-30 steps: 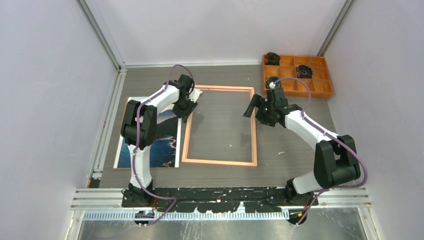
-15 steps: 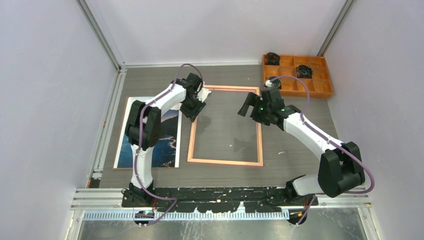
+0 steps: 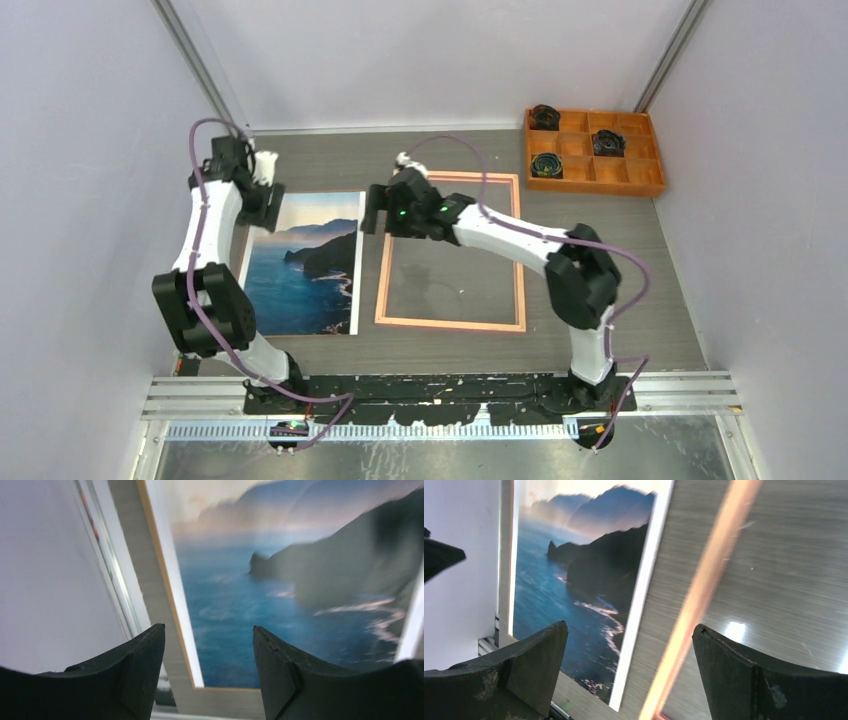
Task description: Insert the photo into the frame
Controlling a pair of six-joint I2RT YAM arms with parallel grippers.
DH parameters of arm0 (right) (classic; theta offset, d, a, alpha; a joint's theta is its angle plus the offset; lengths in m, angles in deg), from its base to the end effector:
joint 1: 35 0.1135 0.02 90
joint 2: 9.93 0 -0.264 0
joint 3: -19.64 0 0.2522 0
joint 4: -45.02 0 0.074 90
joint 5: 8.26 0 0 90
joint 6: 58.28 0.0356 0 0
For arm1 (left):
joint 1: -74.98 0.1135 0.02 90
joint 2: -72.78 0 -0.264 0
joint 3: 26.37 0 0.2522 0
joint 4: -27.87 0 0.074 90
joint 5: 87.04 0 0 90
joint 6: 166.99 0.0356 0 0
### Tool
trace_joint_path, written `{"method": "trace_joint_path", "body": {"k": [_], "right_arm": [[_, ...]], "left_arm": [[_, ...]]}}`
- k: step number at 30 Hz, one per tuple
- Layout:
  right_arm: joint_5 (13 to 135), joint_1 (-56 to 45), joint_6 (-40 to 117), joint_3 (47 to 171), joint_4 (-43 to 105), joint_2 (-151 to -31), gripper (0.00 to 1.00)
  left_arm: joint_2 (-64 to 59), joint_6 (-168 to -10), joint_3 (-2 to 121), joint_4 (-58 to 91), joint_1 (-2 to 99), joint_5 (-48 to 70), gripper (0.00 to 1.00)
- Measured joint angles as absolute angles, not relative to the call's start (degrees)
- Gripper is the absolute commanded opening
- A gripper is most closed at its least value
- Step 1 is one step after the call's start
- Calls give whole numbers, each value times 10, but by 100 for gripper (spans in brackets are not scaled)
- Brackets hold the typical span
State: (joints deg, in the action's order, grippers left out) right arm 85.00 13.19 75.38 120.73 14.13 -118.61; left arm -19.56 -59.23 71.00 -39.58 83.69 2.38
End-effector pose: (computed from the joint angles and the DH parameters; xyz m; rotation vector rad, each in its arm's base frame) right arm 0.2950 0.3268 0.2621 -0.0610 2.3649 0.7733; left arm 0.3289 0.0507 0.3022 0.2074 2.6625 0.1632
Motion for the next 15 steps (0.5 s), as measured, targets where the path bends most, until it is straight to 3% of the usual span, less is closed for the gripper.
{"method": "trace_joint_path", "body": {"k": [6,15], "right_arm": [[833,186,764,1312,135,-1307,100],[841,189,773,1398,115,-1415,100]], "left_arm": [[-163,-541,580,-380,908,-15,65],[-213,-526,561,-272,966,-73,64]]}}
